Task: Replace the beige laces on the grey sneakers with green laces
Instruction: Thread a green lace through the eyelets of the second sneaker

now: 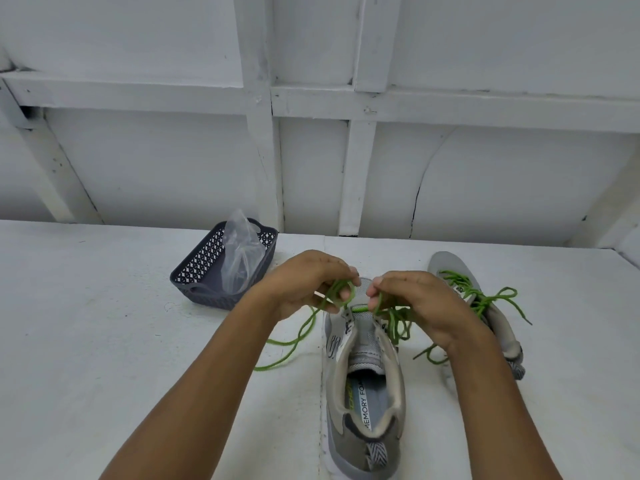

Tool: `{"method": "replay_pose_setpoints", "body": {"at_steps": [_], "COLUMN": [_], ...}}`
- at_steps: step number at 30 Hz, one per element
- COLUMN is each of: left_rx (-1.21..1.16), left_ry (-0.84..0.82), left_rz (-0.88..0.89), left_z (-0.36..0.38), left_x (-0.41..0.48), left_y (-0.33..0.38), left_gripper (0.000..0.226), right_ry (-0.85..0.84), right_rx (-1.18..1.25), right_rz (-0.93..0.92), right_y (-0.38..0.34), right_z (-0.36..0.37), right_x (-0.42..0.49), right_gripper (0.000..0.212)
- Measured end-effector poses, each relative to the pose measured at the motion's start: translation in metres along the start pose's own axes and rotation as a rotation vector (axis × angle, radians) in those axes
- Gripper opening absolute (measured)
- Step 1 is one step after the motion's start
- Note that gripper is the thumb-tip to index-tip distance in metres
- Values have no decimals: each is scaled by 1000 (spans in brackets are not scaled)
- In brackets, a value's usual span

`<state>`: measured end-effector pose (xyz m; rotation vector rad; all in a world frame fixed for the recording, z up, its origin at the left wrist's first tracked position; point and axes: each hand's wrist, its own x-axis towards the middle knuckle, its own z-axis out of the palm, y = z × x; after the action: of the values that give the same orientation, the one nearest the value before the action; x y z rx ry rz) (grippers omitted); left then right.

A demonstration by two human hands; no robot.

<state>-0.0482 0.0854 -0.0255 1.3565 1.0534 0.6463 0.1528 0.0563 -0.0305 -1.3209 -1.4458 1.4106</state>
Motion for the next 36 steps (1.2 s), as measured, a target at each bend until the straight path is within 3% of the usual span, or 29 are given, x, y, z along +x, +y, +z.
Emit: {"method": "replay_pose_setpoints", "body": {"at_steps": [7,13,18,21,25,31,36], "left_rx": [-94,-131,-32,-13,-54,-15,48], "left_ry": [19,24,61,61,22,21,13], "left_rz": [58,82,128,180,237,276,286], "left_z": [10,12,4,1,1,6,9], "left_x": [-10,-22,-29,-31,-32,-29,-29], "left_y": [16,24,27,24,24,20,20], "left_gripper": [22,44,30,21,28,20,15], "right_ry": [3,15,28,10,-23,149,219], "right_rx": [90,112,-60,-22,68,-73,-133], "right_rz": [-29,-47,-123,-178,-228,-405,-391], "right_y": [-19,-28,-30,-32,-33,-25,-20], "right_z": [-1,1,-3,-5,-7,0,5], "right_x": [-9,-15,-20,-24,-27,-20,-9], "right_gripper": [22,23,22,25,36,13,28]}}
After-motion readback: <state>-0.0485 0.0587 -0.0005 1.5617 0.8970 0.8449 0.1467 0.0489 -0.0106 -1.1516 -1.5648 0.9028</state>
